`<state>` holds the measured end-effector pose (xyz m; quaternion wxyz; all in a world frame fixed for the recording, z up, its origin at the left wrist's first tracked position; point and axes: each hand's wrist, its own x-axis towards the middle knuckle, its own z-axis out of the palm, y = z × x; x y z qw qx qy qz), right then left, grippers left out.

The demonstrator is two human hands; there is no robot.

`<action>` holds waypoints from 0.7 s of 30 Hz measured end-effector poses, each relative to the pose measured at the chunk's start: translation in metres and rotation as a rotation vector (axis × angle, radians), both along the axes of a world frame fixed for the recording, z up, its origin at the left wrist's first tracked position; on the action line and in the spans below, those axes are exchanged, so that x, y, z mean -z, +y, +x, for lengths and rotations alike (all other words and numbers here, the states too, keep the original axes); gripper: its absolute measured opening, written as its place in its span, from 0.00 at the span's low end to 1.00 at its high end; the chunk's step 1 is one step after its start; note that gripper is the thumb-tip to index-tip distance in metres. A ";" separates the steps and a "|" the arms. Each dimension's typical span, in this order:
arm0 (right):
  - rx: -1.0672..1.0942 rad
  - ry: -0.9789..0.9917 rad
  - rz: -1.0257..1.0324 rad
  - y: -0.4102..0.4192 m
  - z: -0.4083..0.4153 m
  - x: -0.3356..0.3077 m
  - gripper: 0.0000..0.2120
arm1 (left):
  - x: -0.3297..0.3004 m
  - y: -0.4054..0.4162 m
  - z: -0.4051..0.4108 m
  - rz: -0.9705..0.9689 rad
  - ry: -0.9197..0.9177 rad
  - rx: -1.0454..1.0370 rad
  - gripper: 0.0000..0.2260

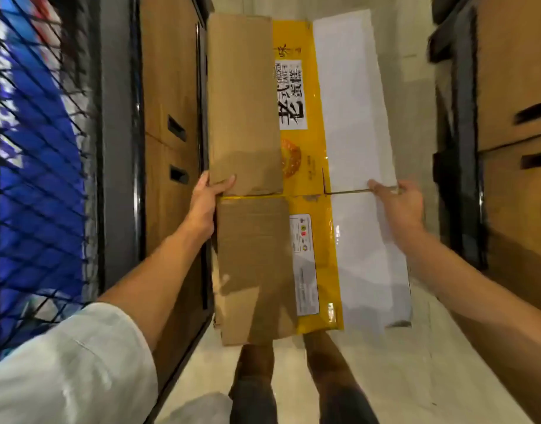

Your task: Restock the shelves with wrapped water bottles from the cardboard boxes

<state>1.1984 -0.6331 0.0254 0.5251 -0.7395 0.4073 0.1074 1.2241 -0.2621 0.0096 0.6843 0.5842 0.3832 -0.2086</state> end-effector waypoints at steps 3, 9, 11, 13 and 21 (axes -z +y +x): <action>-0.010 0.009 0.005 0.006 0.016 0.087 0.25 | 0.080 0.006 0.012 0.010 0.037 -0.030 0.22; 0.003 0.065 0.040 0.020 0.035 0.246 0.18 | 0.221 0.024 0.022 0.006 0.060 -0.040 0.18; -0.011 0.057 0.046 0.023 0.038 0.288 0.20 | 0.262 0.030 0.025 0.018 0.050 -0.034 0.20; -0.017 0.066 0.031 0.028 0.042 0.321 0.21 | 0.297 0.034 0.031 0.019 0.046 -0.034 0.22; -0.068 0.056 -0.004 0.053 0.072 0.406 0.19 | 0.378 0.051 0.045 0.030 0.025 -0.017 0.24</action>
